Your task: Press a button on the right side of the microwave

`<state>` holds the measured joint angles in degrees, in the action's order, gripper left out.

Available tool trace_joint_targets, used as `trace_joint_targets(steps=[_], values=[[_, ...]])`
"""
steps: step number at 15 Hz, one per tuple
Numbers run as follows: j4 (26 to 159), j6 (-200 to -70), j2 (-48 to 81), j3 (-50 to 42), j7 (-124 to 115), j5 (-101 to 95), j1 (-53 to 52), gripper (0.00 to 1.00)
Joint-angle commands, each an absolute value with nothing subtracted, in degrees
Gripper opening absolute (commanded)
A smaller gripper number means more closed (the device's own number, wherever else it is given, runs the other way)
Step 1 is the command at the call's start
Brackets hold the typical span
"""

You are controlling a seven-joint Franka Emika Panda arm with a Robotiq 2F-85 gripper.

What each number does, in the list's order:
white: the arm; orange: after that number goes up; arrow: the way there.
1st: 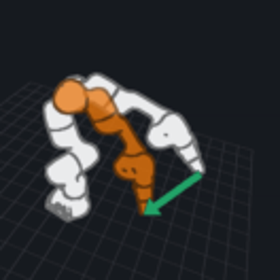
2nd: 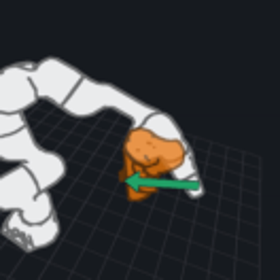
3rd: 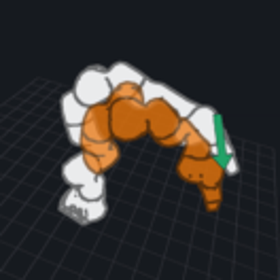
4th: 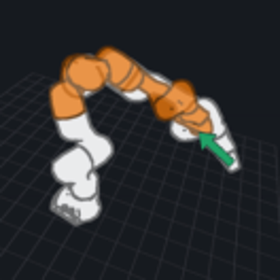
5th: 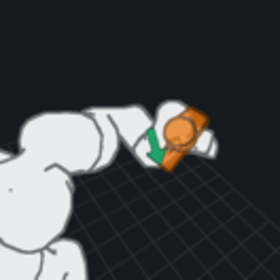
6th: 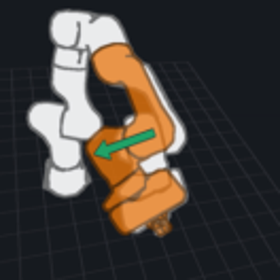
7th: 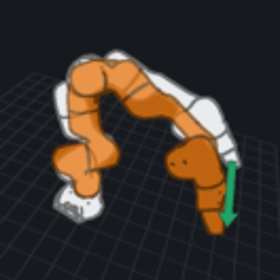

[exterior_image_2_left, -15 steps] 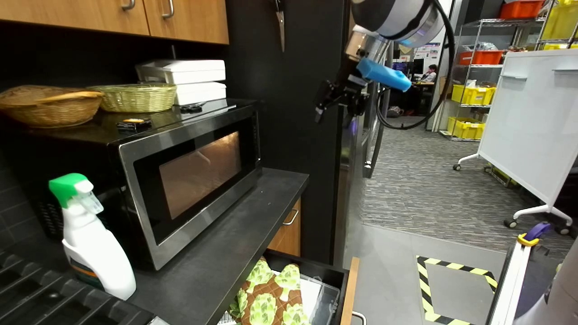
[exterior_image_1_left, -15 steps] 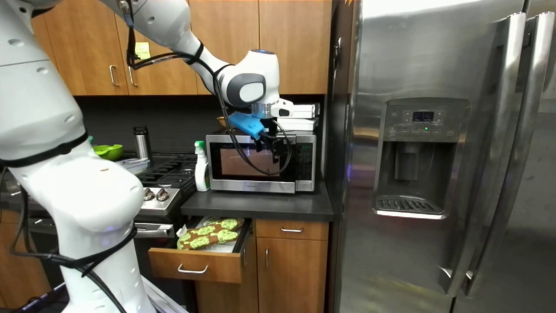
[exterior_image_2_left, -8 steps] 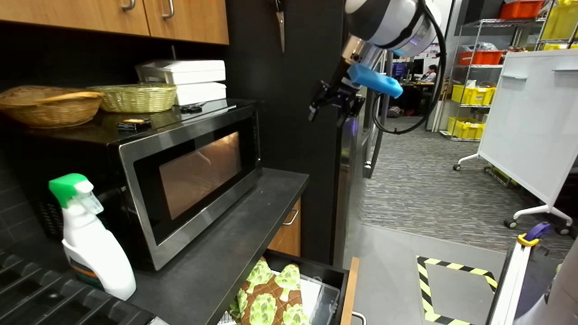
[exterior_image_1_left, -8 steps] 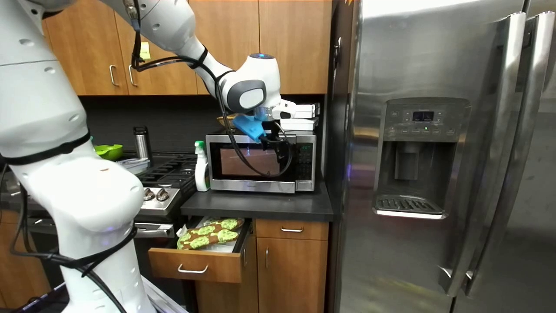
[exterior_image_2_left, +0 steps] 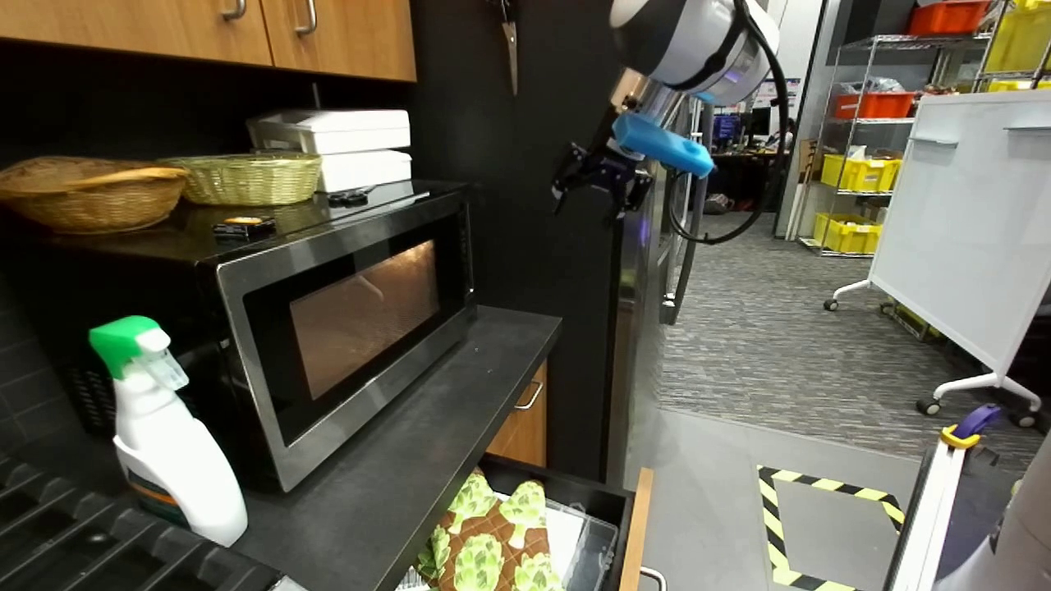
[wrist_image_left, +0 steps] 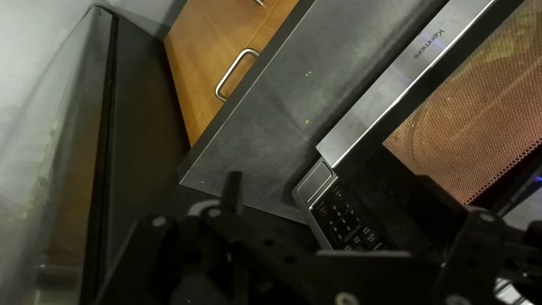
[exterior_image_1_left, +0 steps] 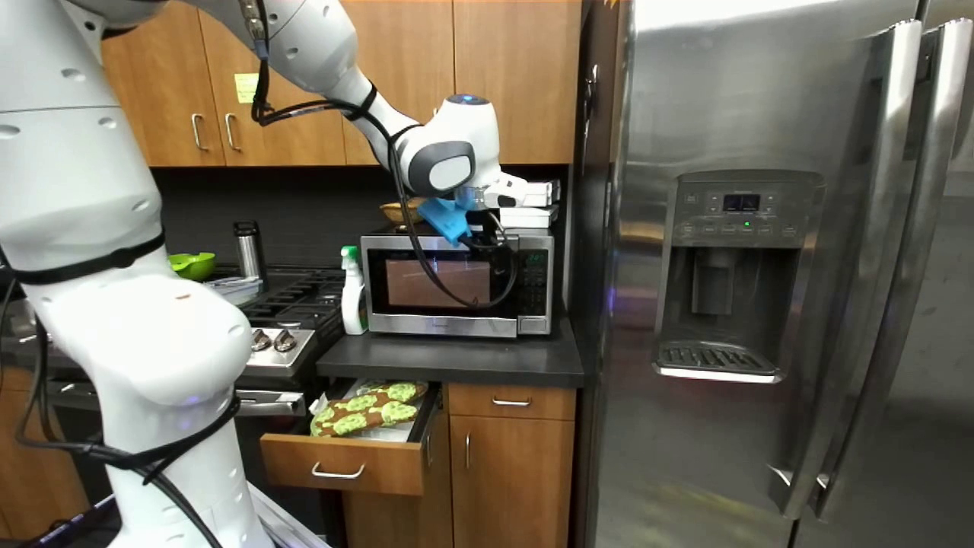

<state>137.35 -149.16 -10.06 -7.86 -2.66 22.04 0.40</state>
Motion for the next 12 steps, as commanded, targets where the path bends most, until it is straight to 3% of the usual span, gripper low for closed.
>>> trace_joint_targets(steps=[1, 12], values=[[134.3, -148.7, -7.6, -7.5, -4.4, 23.8, 1.3, 1.00], [131.6, -144.5, -5.9, -7.6, -9.3, 25.4, 2.9, 1.00]])
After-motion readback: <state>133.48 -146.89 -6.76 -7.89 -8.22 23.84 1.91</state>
